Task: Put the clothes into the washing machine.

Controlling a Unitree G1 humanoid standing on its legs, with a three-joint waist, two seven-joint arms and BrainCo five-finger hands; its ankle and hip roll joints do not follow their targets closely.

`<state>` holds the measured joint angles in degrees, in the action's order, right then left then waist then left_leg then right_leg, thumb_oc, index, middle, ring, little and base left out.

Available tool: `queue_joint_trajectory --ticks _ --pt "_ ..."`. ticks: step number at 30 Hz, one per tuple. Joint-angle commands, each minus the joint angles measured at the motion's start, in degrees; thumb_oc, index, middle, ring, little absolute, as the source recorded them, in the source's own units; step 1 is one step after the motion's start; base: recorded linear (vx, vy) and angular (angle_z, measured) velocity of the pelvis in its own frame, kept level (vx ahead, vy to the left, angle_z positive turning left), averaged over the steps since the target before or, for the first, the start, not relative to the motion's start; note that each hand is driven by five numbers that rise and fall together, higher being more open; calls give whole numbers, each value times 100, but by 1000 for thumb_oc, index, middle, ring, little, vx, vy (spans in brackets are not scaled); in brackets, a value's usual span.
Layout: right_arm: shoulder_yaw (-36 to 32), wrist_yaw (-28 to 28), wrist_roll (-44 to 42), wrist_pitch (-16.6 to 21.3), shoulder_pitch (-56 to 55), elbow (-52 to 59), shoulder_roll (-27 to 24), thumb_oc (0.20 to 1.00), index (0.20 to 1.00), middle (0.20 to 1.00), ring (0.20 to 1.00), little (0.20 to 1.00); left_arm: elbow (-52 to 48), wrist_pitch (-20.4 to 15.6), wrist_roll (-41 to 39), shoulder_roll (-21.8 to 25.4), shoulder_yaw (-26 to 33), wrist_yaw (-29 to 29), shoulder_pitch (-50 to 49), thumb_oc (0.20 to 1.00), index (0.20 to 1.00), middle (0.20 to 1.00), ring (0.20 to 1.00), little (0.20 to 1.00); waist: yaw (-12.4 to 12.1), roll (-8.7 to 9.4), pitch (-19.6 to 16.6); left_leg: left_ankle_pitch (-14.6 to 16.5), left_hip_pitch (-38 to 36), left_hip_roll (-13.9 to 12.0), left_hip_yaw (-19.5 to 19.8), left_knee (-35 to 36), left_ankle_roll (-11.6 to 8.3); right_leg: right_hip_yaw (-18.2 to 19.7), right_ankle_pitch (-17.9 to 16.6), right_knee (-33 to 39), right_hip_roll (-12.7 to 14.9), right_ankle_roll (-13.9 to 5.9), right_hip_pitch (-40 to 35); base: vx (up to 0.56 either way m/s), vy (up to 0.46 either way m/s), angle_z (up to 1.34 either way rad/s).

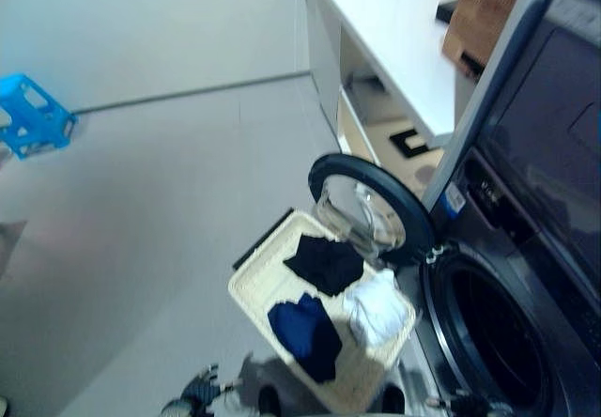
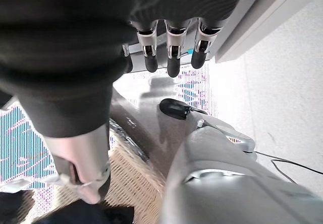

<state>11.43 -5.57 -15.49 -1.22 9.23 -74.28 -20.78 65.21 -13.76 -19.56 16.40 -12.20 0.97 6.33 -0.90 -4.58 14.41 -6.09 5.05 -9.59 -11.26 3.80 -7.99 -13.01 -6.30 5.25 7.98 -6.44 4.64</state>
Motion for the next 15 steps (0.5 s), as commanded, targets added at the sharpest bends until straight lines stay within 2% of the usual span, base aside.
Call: queue_joint_trajectory --ticks 1,3,5,6,7,8,10,11,13,15 --pt "76 138 -349 136 340 -67 14 1000 1000 1000 1000 1000 -59 -646 -513 237 194 -463 520 1000 1000 1000 1000 1000 -109 261 381 177 36 -10 300 120 110 58 -62 -136 351 -320 284 -85 11 14" --pt "70 217 -583 137 516 -20 -58 1000 1000 1000 1000 1000 -436 -919 -826 351 355 -841 809 1000 1000 1000 1000 1000 -153 232 654 105 285 48 422 120 115 78 -47 -304 403 -316 550 -76 -7 10" --pt "84 239 -630 133 587 -19 -79 1000 1000 1000 1000 1000 -563 -1017 -873 400 402 -989 915 1000 1000 1000 1000 1000 -173 228 751 68 358 64 459 120 114 85 -44 -372 421 -315 646 -58 -23 6" --pt "130 279 -735 105 739 12 -119 1000 1000 1000 1000 1000 -838 -1150 -815 485 452 -1310 1133 1000 1000 1000 1000 1000 -208 236 944 25 540 64 510 47 100 96 -38 -512 457 -316 844 -72 -31 6" --pt "137 291 -751 95 768 19 -124 1000 1000 1000 1000 1000 -878 -1229 -749 496 452 -1404 1174 1000 1000 1000 1000 1000 -212 239 977 18 573 63 517 28 96 99 -36 -538 463 -317 881 -120 -77 7" --pt "199 325 -909 66 965 41 -165 1000 1000 1000 1000 1000 -1216 -1282 -464 624 428 -1825 1447 1000 1000 1000 1000 1000 -254 278 1198 3 821 60 564 -122 90 110 -44 -708 506 -323 1128 -92 -70 5" --pt "230 325 -994 67 1052 45 -179 1000 1000 1000 1000 1000 -1351 -1239 -341 677 396 -2001 1570 1000 1000 1000 1000 1000 -269 297 1276 8 934 64 592 -183 92 118 -44 -770 520 -330 1236 -84 -72 1" --pt "260 304 -1119 61 1199 101 -196 1000 1000 1000 1000 1000 -1541 -1196 -324 785 359 -2193 1789 1000 1000 1000 1000 1000 -284 342 1444 9 1128 65 649 -290 91 127 -50 -884 523 -341 1426 -52 -57 -2" --pt "261 301 -1125 53 1220 107 -196 1000 1000 1000 1000 1000 -1557 -1205 -267 796 357 -2230 1814 1000 1000 1000 1000 1000 -285 348 1458 12 1160 66 657 -311 91 130 -46 -905 525 -341 1457 -42 -48 0" --pt "311 277 -1180 58 1312 175 -196 1000 1000 1000 1000 1000 -1751 -1253 25 908 229 -2587 2015 1000 1000 1000 1000 1000 -265 393 1538 6 1483 66 730 -448 95 156 -37 -1092 502 -351 1814 -39 -51 5"
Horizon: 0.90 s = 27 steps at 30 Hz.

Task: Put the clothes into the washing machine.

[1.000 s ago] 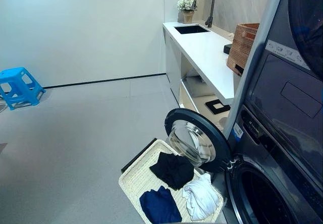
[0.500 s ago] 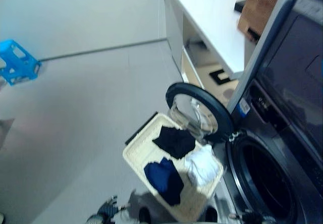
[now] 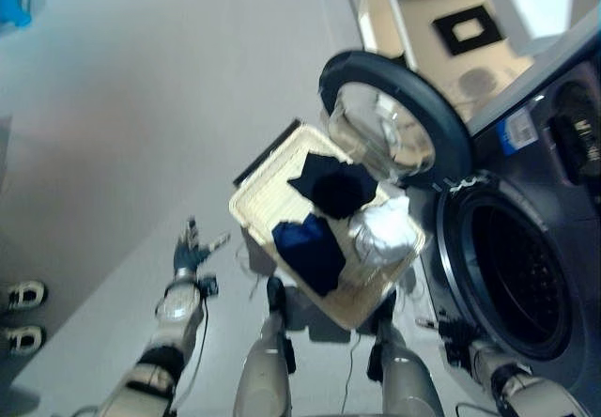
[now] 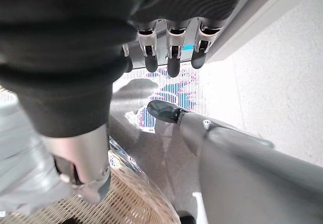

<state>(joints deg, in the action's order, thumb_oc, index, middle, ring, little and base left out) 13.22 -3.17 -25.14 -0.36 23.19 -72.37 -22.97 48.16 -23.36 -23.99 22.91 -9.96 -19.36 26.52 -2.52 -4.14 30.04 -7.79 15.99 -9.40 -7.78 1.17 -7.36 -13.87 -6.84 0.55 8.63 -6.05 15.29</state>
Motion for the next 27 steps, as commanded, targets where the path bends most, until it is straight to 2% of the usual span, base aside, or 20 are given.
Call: queue_joint_trajectory --ticks 1,5,7,8,9,13,19,27 --pt "153 26 -218 -19 -80 0 20 1000 1000 1000 1000 1000 -118 -325 609 294 -40 -683 42 1000 1000 1000 1000 1000 -95 362 -25 173 511 48 398 -232 32 249 19 -678 434 -394 878 -28 -33 1" --pt "220 14 -278 44 -2 68 -37 1000 1000 1000 1000 1000 -428 -402 1301 434 -260 -1176 279 1000 1000 1000 1000 1000 -70 389 -25 162 1098 100 509 -513 46 284 6 -911 433 -393 1423 -13 -12 -1" --pt "221 11 -288 50 9 79 -45 1000 1000 1000 1000 1000 -454 -409 1408 456 -287 -1232 303 1000 1000 1000 1000 1000 -65 389 -25 169 1160 106 524 -558 46 293 8 -937 436 -393 1477 -5 -4 -2" --pt "244 30 -319 73 96 149 -65 1000 1000 1000 1000 1000 -645 -434 2281 630 -499 -1646 444 1000 1000 1000 1000 1000 -43 392 -25 181 1477 123 584 -735 38 333 -4 -1037 443 -392 1760 -8 -17 -3" --pt "278 40 -322 79 153 198 -84 1000 1000 1000 1000 1000 -776 -363 2725 780 -640 -1854 585 1000 1000 1000 1000 1000 -18 394 -25 180 1655 132 599 -809 43 349 -12 -1096 444 -393 1937 0 0 0" --pt "330 32 -330 75 290 258 -146 1000 1000 1000 1000 1000 -956 -188 3831 1102 -1066 -2148 941 1000 1000 1000 1000 1000 37 404 -25 188 2031 159 646 -1020 43 404 -26 -1235 454 -394 2283 7 4 -2" --pt "340 -39 -259 58 446 321 -315 1000 1000 1000 1000 1000 -1060 69 4743 1617 -1855 -2019 1472 1000 1000 1000 1000 1000 137 344 -25 176 2438 186 675 -1186 56 513 -46 -1409 400 -385 2727 3 6 0" --pt "433 -88 -179 118 712 273 -536 1000 1000 1000 1000 1000 -962 249 5070 2015 -2876 -1507 2295 1000 1000 1000 1000 1000 285 251 -25 173 2924 168 658 -1408 51 645 -53 -1595 339 -379 3224 9 22 -2"
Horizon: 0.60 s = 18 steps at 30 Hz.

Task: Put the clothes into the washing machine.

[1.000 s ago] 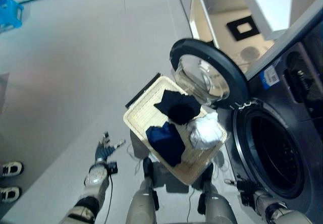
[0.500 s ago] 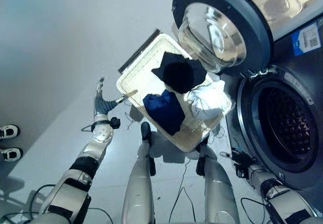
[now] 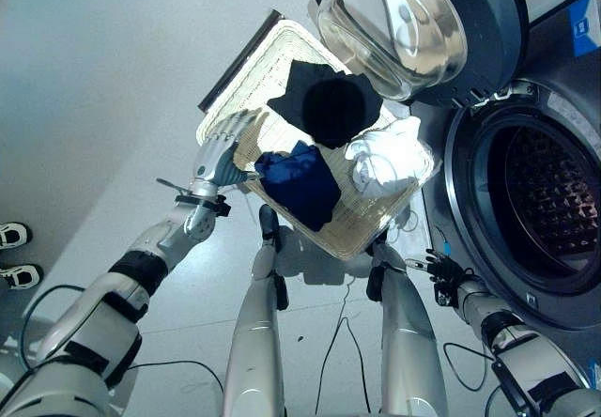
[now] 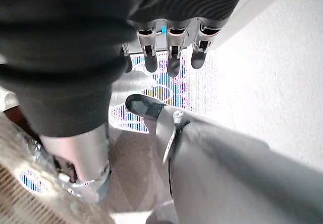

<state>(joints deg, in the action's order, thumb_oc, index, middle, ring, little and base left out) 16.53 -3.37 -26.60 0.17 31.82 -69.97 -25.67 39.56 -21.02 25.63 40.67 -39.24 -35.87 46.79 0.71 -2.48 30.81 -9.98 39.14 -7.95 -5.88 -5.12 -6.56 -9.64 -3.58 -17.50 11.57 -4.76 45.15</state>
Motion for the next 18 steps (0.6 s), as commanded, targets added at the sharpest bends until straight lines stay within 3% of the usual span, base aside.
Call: queue_joint_trajectory --ticks 1,9,18 --pt "101 -70 -33 66 -144 30 -270 1000 1000 1000 1000 1000 -96 19 115 240 37 155 287 1000 1000 1000 1000 1000 -39 85 -101 392 621 23 468 -785 -29 224 -380 204 45 -507 249 0 0 0" --pt "168 -112 -67 98 140 19 -437 1000 1000 1000 1000 1000 -60 405 -32 359 -635 1168 924 1000 1000 1000 1000 1000 66 58 -101 359 994 40 488 -893 -40 312 -464 175 -7 -519 615 4 4 -1" --pt "275 -111 -120 103 419 32 -558 1000 1000 1000 1000 1000 225 620 -15 369 -1092 1917 1393 1000 1000 1000 1000 1000 159 94 -101 312 1282 37 489 -920 -63 373 -560 190 -73 -532 915 0 0 0"
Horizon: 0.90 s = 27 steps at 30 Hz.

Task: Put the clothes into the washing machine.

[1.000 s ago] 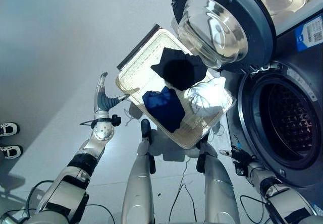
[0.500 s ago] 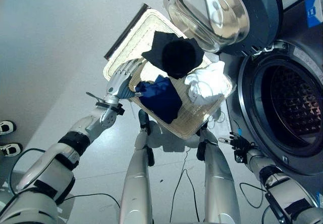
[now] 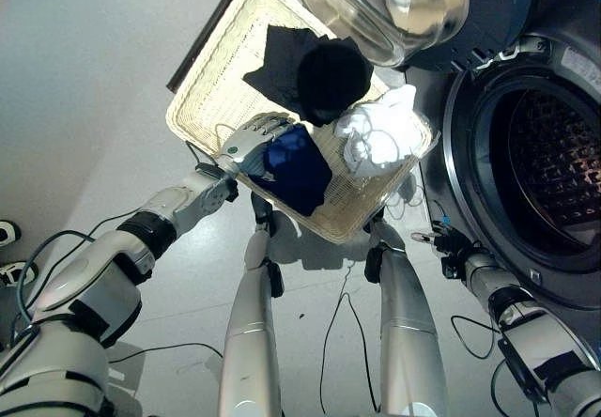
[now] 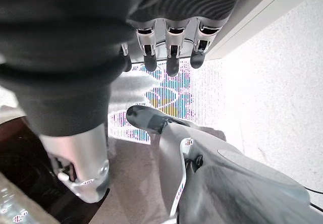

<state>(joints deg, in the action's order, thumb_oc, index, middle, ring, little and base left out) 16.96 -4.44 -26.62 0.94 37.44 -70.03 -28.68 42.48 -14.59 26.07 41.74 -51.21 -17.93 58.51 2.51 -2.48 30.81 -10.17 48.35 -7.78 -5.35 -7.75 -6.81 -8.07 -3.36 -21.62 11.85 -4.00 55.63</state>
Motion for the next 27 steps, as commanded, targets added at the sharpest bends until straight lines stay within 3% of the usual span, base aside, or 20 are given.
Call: queue_joint_trajectory --ticks 1,8,12,19,27 --pt "246 -8 -110 20 -106 26 -262 1000 1000 1000 1000 1000 18 -8 -22 236 58 301 286 1000 1000 1000 1000 1000 2 105 -101 319 398 6 421 -659 -44 227 -597 605 -111 -609 -92 0 0 0" --pt "341 -5 -163 42 -58 14 -234 1000 1000 1000 1000 1000 255 40 178 141 -195 901 519 1000 1000 1000 1000 1000 67 167 -101 301 482 13 402 -653 -54 250 -667 668 -131 -620 -10 0 0 0" --pt "395 29 -197 60 -29 23 -211 1000 1000 1000 1000 1000 357 120 363 114 -293 961 621 1000 1000 1000 1000 1000 85 174 -101 296 490 16 397 -624 -56 258 -683 683 -132 -634 17 0 0 0" --pt "493 74 -248 105 -33 71 -178 1000 1000 1000 1000 1000 645 70 660 84 -346 137 808 1000 1000 1000 1000 1000 126 230 -101 252 542 22 395 -577 -74 286 -728 727 -154 -634 80 0 0 0" --pt "531 96 -313 126 -21 87 -122 1000 1000 1000 1000 1000 968 -259 1276 -72 -390 -204 836 1000 1000 1000 1000 1000 144 279 -101 239 545 56 401 -533 -69 269 -785 772 -166 -645 99 0 0 0"
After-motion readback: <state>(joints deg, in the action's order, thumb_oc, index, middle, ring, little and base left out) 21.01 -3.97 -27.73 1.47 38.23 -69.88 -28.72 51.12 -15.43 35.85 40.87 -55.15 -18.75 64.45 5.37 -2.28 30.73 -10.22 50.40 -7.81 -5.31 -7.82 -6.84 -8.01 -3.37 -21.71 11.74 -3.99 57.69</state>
